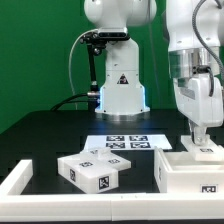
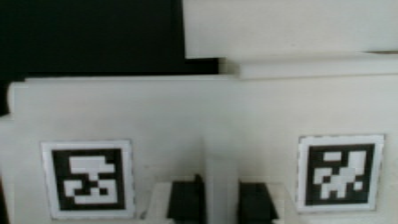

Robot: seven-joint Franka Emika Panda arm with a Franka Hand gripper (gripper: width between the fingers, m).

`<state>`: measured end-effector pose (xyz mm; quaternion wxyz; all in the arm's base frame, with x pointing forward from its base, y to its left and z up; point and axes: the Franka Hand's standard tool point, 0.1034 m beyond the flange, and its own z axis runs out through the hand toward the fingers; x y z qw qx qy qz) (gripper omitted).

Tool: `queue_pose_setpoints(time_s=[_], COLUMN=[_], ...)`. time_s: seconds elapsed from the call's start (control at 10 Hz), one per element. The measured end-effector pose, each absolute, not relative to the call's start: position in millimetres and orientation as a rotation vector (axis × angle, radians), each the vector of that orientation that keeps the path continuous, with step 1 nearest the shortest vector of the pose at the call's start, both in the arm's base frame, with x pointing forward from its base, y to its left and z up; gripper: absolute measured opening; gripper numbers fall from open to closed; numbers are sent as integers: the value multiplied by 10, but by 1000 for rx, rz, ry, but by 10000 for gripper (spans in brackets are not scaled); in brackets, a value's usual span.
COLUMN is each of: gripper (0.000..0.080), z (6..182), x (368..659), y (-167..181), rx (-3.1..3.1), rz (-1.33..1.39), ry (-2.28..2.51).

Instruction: Assemble cabinet

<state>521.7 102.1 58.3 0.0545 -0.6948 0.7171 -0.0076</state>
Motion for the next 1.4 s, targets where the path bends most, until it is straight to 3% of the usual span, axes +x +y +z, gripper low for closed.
queue_pose_setpoints(time_s=[0.4,0.9,1.4], gripper=[64,64,64], z=[582,613,623], x=[5221,5732,5789], y=[1022,991,986], rx=[-2110,-2146,-2135], rz=[-23,-101,-109], ry=[2178,2116,2119])
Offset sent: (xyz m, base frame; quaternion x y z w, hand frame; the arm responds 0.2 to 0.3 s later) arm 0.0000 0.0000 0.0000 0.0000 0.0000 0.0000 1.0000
